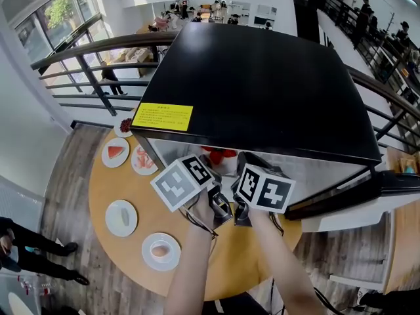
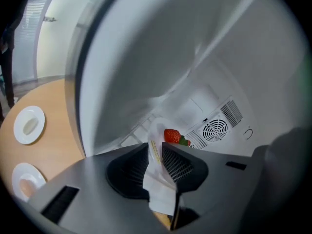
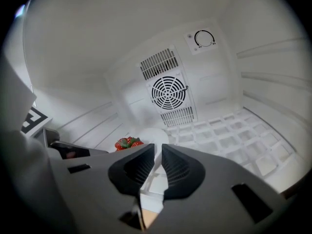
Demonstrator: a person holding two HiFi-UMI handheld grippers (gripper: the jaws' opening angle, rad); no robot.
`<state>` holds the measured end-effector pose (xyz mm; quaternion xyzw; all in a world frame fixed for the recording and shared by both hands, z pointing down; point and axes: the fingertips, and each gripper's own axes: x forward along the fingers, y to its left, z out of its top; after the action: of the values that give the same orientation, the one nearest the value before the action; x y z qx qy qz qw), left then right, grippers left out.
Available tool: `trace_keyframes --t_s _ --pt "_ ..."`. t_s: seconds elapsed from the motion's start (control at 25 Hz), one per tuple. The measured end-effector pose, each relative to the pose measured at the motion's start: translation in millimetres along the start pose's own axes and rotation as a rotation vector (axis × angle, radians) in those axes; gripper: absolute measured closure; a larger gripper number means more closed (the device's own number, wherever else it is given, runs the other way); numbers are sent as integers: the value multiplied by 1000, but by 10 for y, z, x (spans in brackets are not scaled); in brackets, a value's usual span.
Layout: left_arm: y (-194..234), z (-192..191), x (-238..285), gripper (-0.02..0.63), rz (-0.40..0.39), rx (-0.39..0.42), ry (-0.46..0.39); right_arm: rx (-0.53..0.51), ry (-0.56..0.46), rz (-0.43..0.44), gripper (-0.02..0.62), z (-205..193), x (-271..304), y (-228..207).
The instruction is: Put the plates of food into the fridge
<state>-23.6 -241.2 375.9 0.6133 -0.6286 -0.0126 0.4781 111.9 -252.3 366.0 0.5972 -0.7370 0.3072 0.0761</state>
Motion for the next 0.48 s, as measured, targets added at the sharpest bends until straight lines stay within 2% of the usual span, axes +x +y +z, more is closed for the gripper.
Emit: trace_keyframes --t_s 0.32,0.36,0.48 --pt "-88 -26 -83 518 -11 235 -31 -7 4 -11 541 -9 7 1" --pt "-99 -25 -80 518 -15 235 -25 -13 11 -13 541 -16 12 5" --pt "-127 -10 -62 520 -44 155 19 -6 5 -7 545 0 1 7"
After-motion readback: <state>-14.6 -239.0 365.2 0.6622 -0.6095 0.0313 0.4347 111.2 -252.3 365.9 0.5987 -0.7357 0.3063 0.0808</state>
